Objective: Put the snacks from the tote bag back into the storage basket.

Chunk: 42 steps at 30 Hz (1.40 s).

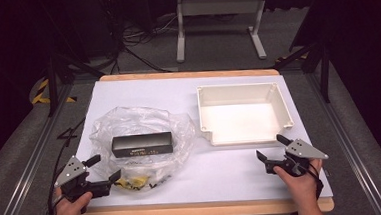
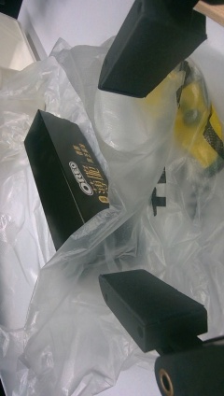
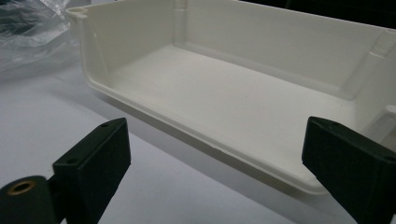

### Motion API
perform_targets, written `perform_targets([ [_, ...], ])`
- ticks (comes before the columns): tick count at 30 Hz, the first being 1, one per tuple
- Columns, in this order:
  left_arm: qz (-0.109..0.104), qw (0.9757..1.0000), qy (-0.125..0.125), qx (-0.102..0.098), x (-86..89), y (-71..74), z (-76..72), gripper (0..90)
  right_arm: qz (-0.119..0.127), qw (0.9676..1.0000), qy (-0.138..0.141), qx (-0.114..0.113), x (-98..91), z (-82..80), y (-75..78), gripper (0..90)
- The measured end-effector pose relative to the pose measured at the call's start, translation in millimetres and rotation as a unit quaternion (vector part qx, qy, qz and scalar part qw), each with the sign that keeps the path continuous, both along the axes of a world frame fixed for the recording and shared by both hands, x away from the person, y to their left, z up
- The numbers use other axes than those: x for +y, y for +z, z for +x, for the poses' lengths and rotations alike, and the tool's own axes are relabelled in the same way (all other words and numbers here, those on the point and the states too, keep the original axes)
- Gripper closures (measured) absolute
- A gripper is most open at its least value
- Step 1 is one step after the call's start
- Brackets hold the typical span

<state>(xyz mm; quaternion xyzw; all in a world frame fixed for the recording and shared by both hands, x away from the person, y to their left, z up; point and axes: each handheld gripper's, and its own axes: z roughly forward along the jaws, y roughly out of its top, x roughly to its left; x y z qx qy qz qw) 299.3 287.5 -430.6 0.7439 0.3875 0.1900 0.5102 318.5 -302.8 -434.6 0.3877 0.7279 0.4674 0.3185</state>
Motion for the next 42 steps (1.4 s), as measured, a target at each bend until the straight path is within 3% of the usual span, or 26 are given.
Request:
perform_targets([
  [2,-0.002,1.0000,0.001,-0.003,0.0,0.7,0.1,8.7,-0.004,1.0000,0.003,0.007,0.4,-0.1,0.1,8.8],
  [5,-0.001,1.0000,0.003,-0.003,-0.1,1.2,0.2,8.7,0.010,0.9997,0.012,0.019,0.0,1.2,-0.8,8.8],
  [14,-0.003,1.0000,0.004,-0.004,0.5,1.4,-0.3,8.7,0.007,0.9997,0.015,0.015,0.4,-1.5,4.5,8.7],
  [20,0.000,1.0000,0.006,-0.006,0.1,2.3,-1.0,8.7,0.022,0.9994,0.020,0.019,-3.3,-3.9,10.2,8.7],
  [25,-0.001,1.0000,0.006,-0.006,0.0,2.3,-0.6,8.7,0.032,0.9993,0.022,0.004,-3.2,-7.7,24.8,8.8],
  [34,-0.002,0.9999,0.008,-0.006,0.3,2.5,-0.9,8.7,0.024,0.9992,0.030,-0.009,-2.8,-13.1,45.7,11.3],
  [42,-0.002,0.9999,0.009,-0.007,0.3,2.8,-0.9,8.7,0.022,0.9992,0.032,-0.009,-3.9,-17.1,56.4,11.7],
])
